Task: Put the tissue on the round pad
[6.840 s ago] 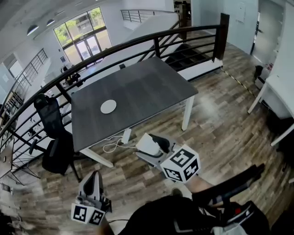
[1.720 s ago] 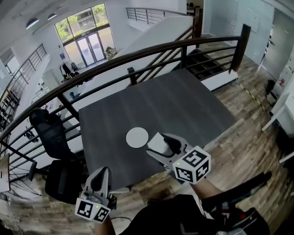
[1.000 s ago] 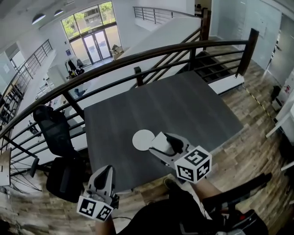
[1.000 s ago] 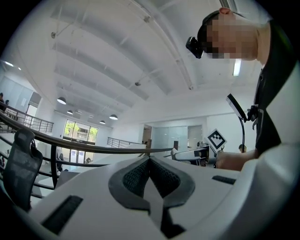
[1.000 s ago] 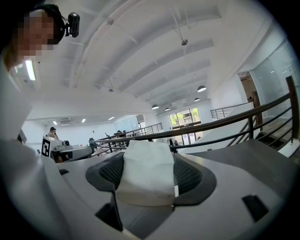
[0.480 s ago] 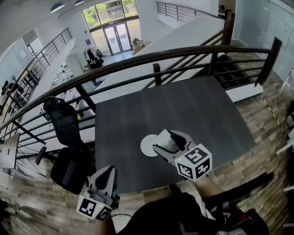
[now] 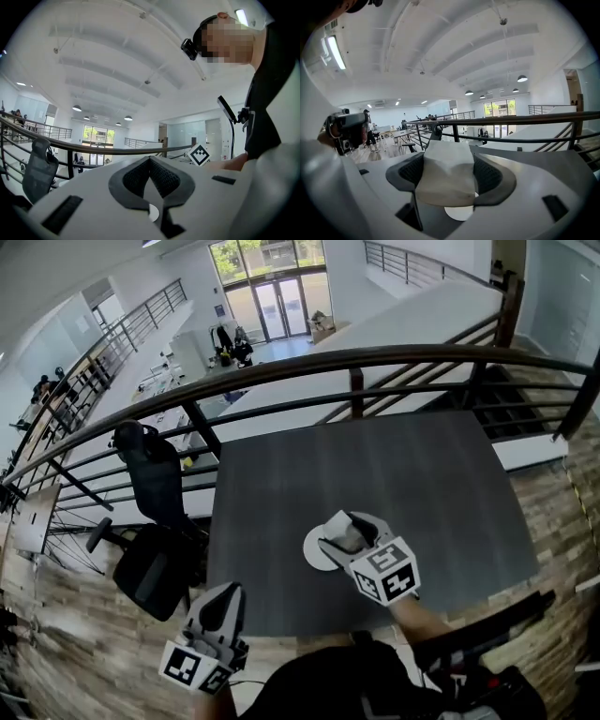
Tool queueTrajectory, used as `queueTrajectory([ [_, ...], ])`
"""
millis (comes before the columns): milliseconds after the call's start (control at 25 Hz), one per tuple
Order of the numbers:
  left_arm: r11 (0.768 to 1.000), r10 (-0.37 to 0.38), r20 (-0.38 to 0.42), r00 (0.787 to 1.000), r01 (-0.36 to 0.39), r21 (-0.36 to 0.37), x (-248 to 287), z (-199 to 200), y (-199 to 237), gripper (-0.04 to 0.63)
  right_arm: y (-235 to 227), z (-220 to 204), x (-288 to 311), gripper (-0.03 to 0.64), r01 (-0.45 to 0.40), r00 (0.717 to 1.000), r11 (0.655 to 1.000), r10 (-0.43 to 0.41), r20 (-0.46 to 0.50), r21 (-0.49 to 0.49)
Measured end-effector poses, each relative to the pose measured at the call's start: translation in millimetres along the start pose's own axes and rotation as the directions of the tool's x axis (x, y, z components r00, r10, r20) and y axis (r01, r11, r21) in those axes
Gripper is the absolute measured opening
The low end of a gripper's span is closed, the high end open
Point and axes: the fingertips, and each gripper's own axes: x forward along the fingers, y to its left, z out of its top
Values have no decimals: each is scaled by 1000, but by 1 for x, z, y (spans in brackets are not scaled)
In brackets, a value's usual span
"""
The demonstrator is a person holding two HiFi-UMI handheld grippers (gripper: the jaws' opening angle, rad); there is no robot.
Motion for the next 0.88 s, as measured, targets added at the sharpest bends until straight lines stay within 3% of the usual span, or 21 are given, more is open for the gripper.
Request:
queueTrajectory([
  [480, 996, 87, -9, 996, -87, 23, 8, 0, 18, 3, -25, -71, 68, 324, -40, 993, 999, 39, -114, 1],
  [880, 989, 145, -22, 989, -145, 4, 11, -5, 15, 3, -49, -151, 93, 324, -46, 962, 998, 58, -265, 53],
])
